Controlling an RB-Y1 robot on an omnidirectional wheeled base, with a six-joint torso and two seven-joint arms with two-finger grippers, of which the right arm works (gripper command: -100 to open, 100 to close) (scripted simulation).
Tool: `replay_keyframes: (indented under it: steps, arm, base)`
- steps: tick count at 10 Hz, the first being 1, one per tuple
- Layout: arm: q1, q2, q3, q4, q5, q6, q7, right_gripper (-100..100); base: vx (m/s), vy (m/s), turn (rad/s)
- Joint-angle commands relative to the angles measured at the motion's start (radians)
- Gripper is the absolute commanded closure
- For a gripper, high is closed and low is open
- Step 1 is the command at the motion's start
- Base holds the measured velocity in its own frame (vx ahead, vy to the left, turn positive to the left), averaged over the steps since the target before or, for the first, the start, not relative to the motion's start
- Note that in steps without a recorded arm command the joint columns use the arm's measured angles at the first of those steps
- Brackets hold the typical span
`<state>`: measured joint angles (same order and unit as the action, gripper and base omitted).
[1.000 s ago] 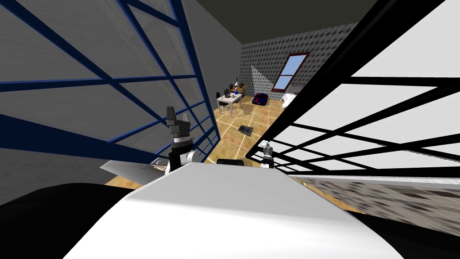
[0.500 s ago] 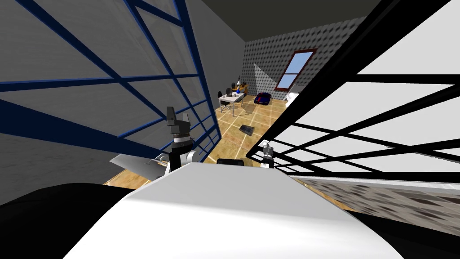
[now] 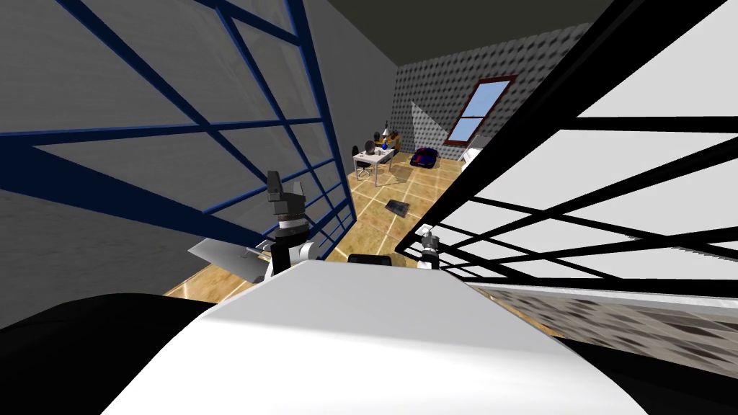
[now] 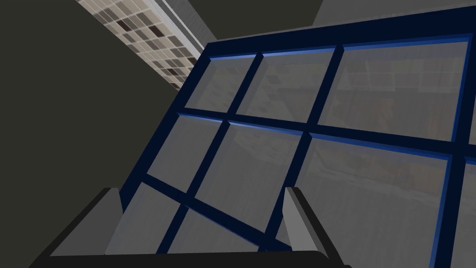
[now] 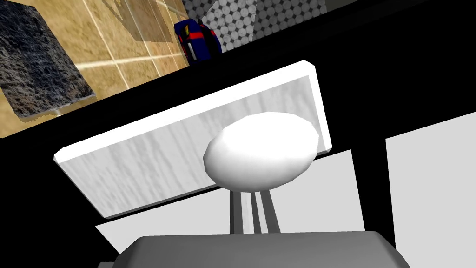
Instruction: Pull the door open
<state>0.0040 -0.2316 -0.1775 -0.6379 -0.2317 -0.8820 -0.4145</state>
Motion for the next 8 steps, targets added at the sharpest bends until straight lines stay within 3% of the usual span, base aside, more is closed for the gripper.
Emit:
replay_keyframes:
  steps: [1,8]
  arm:
    - [-0.003,0.004,0.008,-0.002,-0.018,0.001,-0.040,-100]
    - [-0.015,0.020,0.043,-0.012,-0.101,0.006,-0.222,-100]
  base:
    - [-0.050,-0.022,0.010]
    - [-0.069,0.005,0.035]
